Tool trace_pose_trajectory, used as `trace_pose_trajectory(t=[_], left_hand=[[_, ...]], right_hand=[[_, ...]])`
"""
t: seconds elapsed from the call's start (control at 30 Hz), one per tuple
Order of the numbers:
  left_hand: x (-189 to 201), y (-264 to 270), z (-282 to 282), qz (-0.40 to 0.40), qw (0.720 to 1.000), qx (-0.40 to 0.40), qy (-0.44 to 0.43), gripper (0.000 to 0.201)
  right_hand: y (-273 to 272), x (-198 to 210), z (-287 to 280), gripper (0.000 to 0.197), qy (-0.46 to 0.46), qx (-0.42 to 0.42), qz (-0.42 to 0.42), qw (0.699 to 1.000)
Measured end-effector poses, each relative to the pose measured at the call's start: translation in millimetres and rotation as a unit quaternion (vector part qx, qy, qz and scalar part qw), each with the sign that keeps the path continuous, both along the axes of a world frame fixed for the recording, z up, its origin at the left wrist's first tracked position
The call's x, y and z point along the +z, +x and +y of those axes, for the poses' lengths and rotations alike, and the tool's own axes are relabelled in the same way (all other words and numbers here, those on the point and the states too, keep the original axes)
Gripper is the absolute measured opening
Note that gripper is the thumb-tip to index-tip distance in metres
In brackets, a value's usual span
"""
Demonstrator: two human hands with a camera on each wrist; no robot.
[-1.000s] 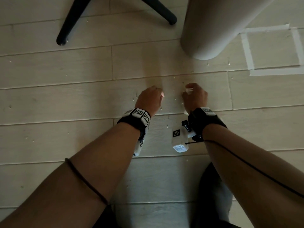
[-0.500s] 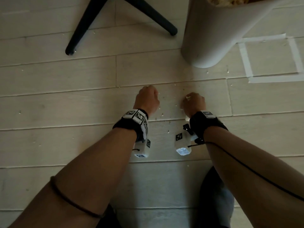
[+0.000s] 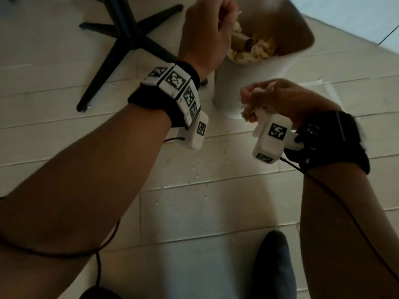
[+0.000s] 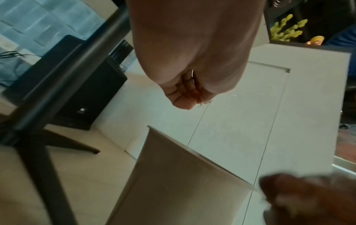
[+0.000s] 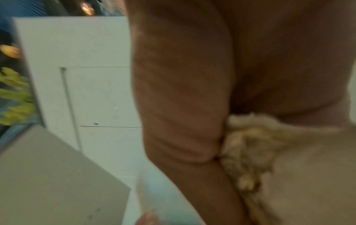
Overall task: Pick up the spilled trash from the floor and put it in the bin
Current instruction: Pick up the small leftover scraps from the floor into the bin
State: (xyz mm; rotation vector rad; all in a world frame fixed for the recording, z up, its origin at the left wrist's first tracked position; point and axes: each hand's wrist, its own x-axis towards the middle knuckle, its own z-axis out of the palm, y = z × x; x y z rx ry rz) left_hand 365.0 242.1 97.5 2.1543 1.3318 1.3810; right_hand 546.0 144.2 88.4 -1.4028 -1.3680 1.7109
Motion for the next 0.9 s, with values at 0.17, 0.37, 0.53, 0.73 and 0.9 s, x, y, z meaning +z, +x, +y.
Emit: trace_pose_trajectory(t=[0.17,0.37,0.53,0.73,0.9], left_hand=[[22.8,24.7,29.3,0.075,0.997,-0.009,0.008,0.022],[14.8,44.6,37.9,0.151,0.986,0.027,-0.063,0.013],[3.2,50.8,36.2,0.245,0.961,0.020,-0.129,0.018],[7.4,47.8,34.5,0.337,0.923,-0.026,-0.187,0.034],[5.8,27.7,25.1,0.244,0.960,0.006,-0.138,0.026]], right_hand=[[10.7,67.7,10.8,0.011,0.114,-0.045,-0.017,0.992],[13.7,75.0,77.7,0.009,0.126,-0.167,-0.134,0.969],[8.0,57.9,124.4,0.011,0.134,-0.162,-0.226,0.951],[6.9,48.1,137.3,0.079,0.094,-0.125,-0.287,0.945],[8.2,61.1,131.0,0.056,0.158,-0.125,-0.316,0.927]])
